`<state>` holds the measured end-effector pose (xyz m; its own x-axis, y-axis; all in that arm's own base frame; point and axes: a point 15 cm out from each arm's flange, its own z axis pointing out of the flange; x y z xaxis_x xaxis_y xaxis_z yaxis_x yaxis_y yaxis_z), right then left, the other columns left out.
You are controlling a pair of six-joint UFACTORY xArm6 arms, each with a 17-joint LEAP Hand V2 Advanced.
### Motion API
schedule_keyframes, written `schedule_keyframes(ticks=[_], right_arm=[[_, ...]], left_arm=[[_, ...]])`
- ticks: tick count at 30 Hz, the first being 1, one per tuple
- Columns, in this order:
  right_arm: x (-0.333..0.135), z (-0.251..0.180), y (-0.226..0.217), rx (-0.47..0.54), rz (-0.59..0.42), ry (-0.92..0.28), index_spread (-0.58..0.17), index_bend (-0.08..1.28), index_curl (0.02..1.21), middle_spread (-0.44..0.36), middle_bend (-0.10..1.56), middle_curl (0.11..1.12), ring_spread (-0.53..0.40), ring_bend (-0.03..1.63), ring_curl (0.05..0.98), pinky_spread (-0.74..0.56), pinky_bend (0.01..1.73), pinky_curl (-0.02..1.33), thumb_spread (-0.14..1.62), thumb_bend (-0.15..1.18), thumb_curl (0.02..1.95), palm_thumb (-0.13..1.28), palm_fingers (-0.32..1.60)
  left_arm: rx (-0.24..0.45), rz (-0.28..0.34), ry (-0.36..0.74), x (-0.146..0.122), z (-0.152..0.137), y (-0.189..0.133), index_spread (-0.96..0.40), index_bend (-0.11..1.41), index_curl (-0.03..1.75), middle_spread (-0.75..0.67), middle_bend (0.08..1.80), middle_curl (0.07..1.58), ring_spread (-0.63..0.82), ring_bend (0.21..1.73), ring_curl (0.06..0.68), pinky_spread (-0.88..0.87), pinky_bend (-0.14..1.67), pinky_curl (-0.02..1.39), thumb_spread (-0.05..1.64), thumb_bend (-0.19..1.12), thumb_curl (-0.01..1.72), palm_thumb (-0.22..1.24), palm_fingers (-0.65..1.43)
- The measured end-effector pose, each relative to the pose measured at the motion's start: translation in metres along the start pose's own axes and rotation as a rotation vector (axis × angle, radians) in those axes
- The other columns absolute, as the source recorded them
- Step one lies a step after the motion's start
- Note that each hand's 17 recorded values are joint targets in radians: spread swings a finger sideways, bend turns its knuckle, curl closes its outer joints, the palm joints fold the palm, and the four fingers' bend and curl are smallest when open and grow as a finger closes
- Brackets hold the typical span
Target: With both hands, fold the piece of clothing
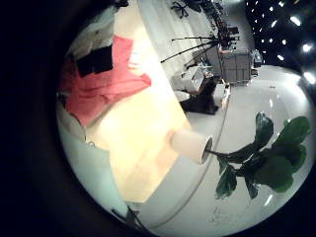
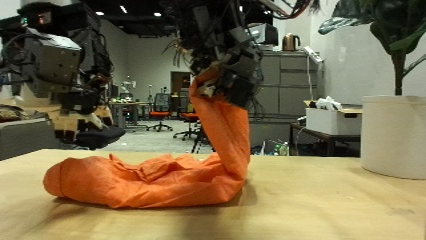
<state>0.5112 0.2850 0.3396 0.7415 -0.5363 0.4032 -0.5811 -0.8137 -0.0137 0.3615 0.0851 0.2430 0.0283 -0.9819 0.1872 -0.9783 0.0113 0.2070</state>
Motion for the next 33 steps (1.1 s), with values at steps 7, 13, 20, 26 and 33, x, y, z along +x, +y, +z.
schedule_keyframes(ticks=[7, 13, 20, 26, 33], right_arm=[[-0.050, 0.013, -0.040, 0.048, -0.057, -0.066, -0.244, 1.05, 0.85, -0.115, 1.32, 0.76, -0.192, 1.38, 0.646, -0.29, 1.25, 0.70, 0.87, 0.00, 1.01, 1.19, 1.15], [-0.087, 0.036, -0.071, 0.107, -0.059, -0.160, -0.245, 1.05, 0.85, -0.115, 1.32, 0.76, -0.193, 1.38, 0.646, -0.29, 1.25, 0.70, 0.88, 0.00, 1.03, 1.18, 1.15], [-0.134, 0.057, -0.097, 0.155, -0.113, -0.247, -0.246, 1.05, 0.85, -0.116, 1.32, 0.76, -0.193, 1.38, 0.645, -0.29, 1.24, 0.70, 0.89, -0.01, 1.05, 1.18, 1.14], [-0.161, 0.079, -0.103, 0.139, -0.140, -0.288, -0.248, 1.04, 0.86, -0.120, 1.30, 0.76, -0.197, 1.37, 0.634, -0.31, 1.22, 0.68, 0.93, -0.05, 0.99, 1.03, 1.15], [-0.160, 0.080, -0.104, 0.145, -0.145, -0.287, -0.292, 0.87, 0.81, -0.156, 1.17, 0.69, -0.250, 1.26, 0.565, -0.50, 1.09, 0.59, 1.03, -0.04, 0.80, 0.89, 0.97]], left_arm=[[-0.006, -0.068, 0.004, -0.033, 0.006, 0.026, 0.08, 0.17, 0.32, 0.18, 0.19, 0.30, 0.44, 0.47, 0.228, 0.41, 0.34, 0.32, 1.26, 0.00, 0.33, 0.70, 0.02], [-0.007, -0.102, 0.008, -0.047, 0.007, 0.036, 0.10, 0.17, 0.32, 0.21, 0.19, 0.31, 0.44, 0.46, 0.223, 0.41, 0.34, 0.32, 1.24, -0.01, 0.36, 0.76, 0.03], [-0.009, -0.117, 0.012, -0.052, 0.006, 0.041, 0.11, 0.17, 0.32, 0.24, 0.19, 0.31, 0.45, 0.46, 0.222, 0.40, 0.33, 0.32, 1.24, -0.01, 0.39, 0.77, 0.03], [-0.011, -0.122, 0.010, -0.054, 0.005, 0.046, 0.11, 0.17, 0.32, 0.25, 0.19, 0.31, 0.45, 0.46, 0.221, 0.40, 0.33, 0.32, 1.23, -0.01, 0.40, 0.77, 0.03], [-0.020, -0.124, 0.011, -0.052, 0.009, 0.051, 0.11, 0.17, 0.32, 0.25, 0.19, 0.31, 0.45, 0.45, 0.221, 0.40, 0.33, 0.32, 1.23, -0.01, 0.41, 0.78, 0.04]])
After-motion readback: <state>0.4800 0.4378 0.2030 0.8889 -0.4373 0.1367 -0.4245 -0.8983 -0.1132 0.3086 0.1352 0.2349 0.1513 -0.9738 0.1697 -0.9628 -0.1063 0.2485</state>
